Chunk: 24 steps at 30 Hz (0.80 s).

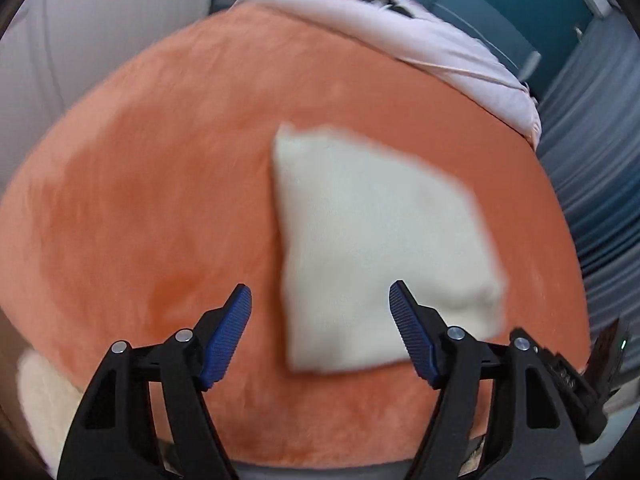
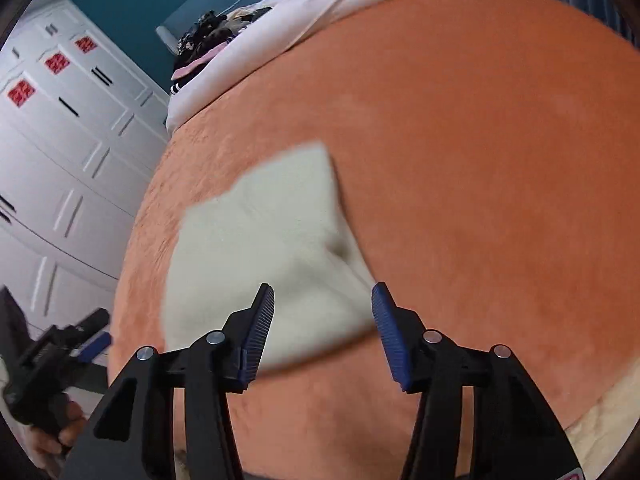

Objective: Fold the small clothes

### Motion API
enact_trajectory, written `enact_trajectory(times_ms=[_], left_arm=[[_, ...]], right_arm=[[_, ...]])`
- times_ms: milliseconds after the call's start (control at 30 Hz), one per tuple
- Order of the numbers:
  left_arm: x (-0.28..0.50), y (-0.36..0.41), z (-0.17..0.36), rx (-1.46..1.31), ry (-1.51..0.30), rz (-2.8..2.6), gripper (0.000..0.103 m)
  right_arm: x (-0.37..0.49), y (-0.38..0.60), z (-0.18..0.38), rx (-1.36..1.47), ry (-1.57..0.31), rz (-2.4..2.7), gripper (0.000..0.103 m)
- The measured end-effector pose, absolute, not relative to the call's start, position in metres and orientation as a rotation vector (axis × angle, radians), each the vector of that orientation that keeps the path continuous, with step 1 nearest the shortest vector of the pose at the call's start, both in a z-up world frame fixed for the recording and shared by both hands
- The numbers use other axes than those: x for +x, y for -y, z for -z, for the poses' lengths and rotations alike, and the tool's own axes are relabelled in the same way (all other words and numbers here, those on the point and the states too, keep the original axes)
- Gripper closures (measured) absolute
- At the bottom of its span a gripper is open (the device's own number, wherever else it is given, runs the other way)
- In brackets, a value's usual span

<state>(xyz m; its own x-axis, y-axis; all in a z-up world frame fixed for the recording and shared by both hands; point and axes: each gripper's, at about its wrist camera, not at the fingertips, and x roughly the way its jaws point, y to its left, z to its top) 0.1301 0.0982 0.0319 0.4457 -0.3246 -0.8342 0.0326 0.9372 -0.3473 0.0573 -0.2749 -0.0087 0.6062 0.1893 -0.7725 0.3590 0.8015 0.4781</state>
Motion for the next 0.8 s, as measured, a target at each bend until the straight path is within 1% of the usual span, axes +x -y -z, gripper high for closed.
enact_trajectory(times_ms=[67, 133, 167, 200, 233, 267, 300, 400, 500, 633, 667, 700, 733, 767, 800], left_arm=[[0.12, -0.111, -0.014, -0.362, -1.111, 0.223, 0.031], [0.114, -0.115, -0.008, -0.415, -1.107, 0.239, 0.029], [0.117, -0.115, -0.007, -0.443, -1.102, 0.255, 0.024], [0.122, -0.115, -0.007, -0.47, -1.099, 0.267, 0.018], [0.127, -0.115, -0.007, -0.509, -1.09, 0.28, 0.015], [0.131, -0.116, -0.006, -0.547, -1.076, 0.293, 0.01], [0.14, -0.117, -0.006, -0.577, -1.066, 0.292, 0.009], [0.16, -0.115, 0.007, -0.62, -1.071, 0.272, 0.008], [0.184, -0.106, 0.025, -0.621, -1.122, 0.286, 0.008], [0.209, -0.097, 0.068, -0.675, -1.229, 0.328, 0.007], [0.208, -0.095, 0.071, -0.705, -1.236, 0.339, 0.009], [0.212, -0.094, 0.072, -0.721, -1.228, 0.356, 0.027], [0.214, -0.089, 0.066, -0.708, -1.224, 0.372, 0.027], [0.217, -0.084, 0.058, -0.677, -1.213, 0.367, 0.034], [0.219, -0.08, 0.049, -0.653, -1.195, 0.385, 0.04]], right_arm=[[0.035, 0.275, 0.023, 0.661, -0.957, 0.125, 0.048], [0.032, 0.275, 0.029, 0.632, -0.993, 0.12, 0.046], [0.033, 0.277, 0.027, 0.627, -0.994, 0.124, 0.043], [0.036, 0.281, 0.024, 0.632, -0.983, 0.132, 0.037], [0.043, 0.285, 0.02, 0.646, -0.965, 0.135, 0.035], [0.048, 0.288, 0.016, 0.659, -0.946, 0.132, 0.03], [0.058, 0.287, 0.015, 0.663, -0.93, 0.127, 0.026], [0.097, 0.283, 0.016, 0.614, -0.938, 0.101, 0.023], [0.141, 0.28, 0.022, 0.6, -0.985, 0.044, 0.021], [0.187, 0.272, 0.066, 0.718, -1.13, 0.002, 0.02], [0.192, 0.27, 0.078, 0.76, -1.154, -0.002, 0.022], [0.193, 0.266, 0.078, 0.764, -1.131, -0.001, 0.04], [0.195, 0.26, 0.073, 0.743, -1.128, -0.02, 0.05], [0.197, 0.254, 0.062, 0.709, -1.114, -0.025, 0.063], [0.195, 0.251, 0.046, 0.672, -1.079, -0.032, 0.068]])
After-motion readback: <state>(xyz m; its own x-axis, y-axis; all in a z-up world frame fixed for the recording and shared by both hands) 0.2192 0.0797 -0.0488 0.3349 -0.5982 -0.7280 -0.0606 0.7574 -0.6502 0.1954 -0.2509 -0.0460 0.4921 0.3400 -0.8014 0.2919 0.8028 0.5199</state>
